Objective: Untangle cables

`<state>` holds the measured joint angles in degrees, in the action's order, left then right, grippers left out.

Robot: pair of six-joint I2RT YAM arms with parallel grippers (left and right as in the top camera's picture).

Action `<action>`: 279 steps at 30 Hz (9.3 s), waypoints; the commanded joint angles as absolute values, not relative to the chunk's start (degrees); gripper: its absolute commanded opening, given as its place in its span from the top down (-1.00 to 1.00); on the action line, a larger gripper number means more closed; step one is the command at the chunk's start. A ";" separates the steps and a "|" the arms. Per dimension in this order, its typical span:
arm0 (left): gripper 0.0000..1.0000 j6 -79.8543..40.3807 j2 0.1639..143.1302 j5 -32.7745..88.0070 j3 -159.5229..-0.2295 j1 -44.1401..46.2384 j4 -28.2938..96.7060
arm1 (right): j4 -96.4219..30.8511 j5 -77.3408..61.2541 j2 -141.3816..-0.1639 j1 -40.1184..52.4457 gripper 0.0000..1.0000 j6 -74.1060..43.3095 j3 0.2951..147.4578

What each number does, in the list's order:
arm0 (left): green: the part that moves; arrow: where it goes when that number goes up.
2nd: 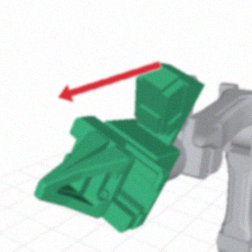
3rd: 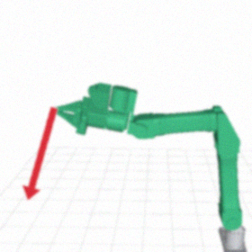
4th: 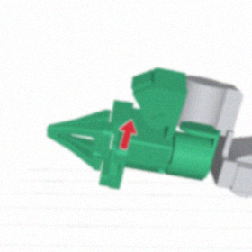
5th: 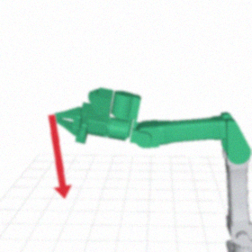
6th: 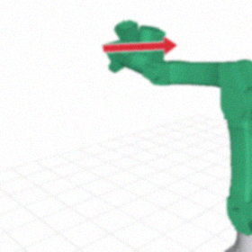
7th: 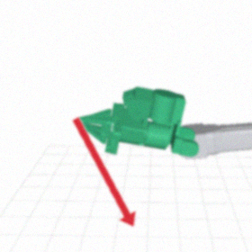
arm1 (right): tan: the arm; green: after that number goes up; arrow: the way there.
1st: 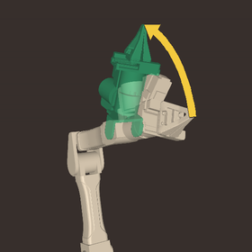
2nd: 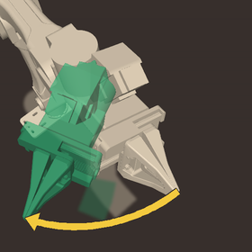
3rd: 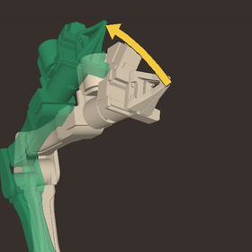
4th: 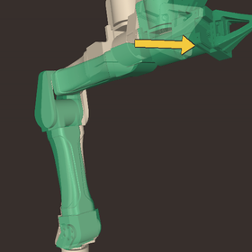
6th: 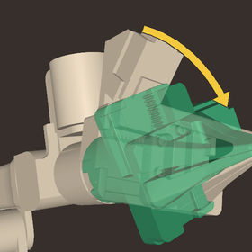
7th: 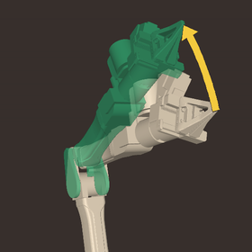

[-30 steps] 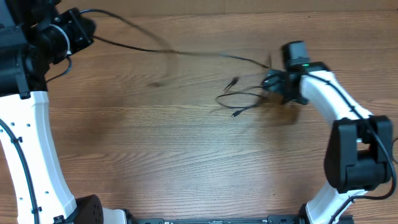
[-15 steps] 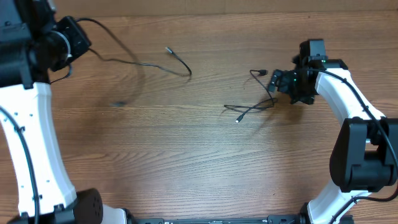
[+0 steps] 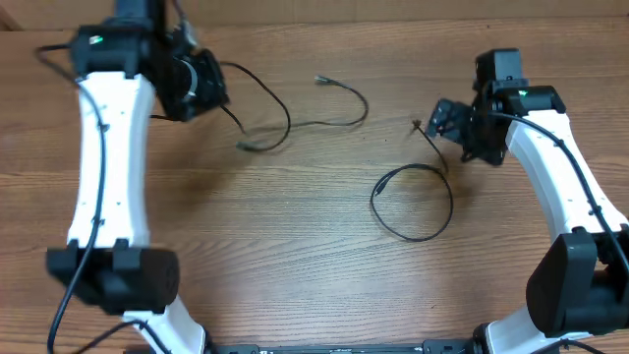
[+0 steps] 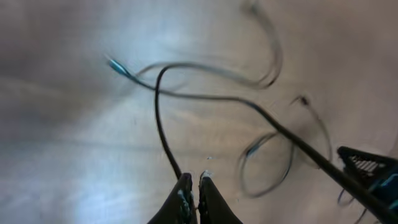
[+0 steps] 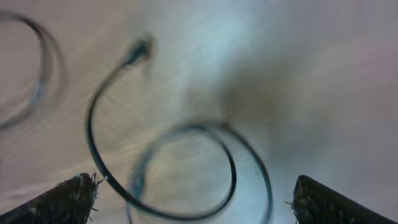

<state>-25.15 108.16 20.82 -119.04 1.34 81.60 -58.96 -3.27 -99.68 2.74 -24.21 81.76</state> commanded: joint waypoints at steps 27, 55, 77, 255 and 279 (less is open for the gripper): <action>0.91 -25.47 131.15 9.93 -120.16 9.34 86.37 | -52.01 -6.22 -104.36 16.23 -0.81 -37.67 75.24; 0.87 -26.17 131.15 8.75 -120.16 9.02 87.81 | -47.94 4.67 -119.72 20.16 0.92 -32.67 77.91; 0.89 -27.99 131.15 9.04 -120.16 9.04 89.62 | -26.79 7.44 -119.72 -21.54 0.92 8.69 105.82; -0.99 -22.72 90.72 -12.47 -121.78 18.72 85.67 | -63.05 -28.36 -105.51 1.67 -1.00 -16.51 95.94; -0.99 -33.85 74.56 -22.63 -87.05 6.59 78.61 | -68.73 -7.57 -105.49 19.90 -1.00 -32.23 95.94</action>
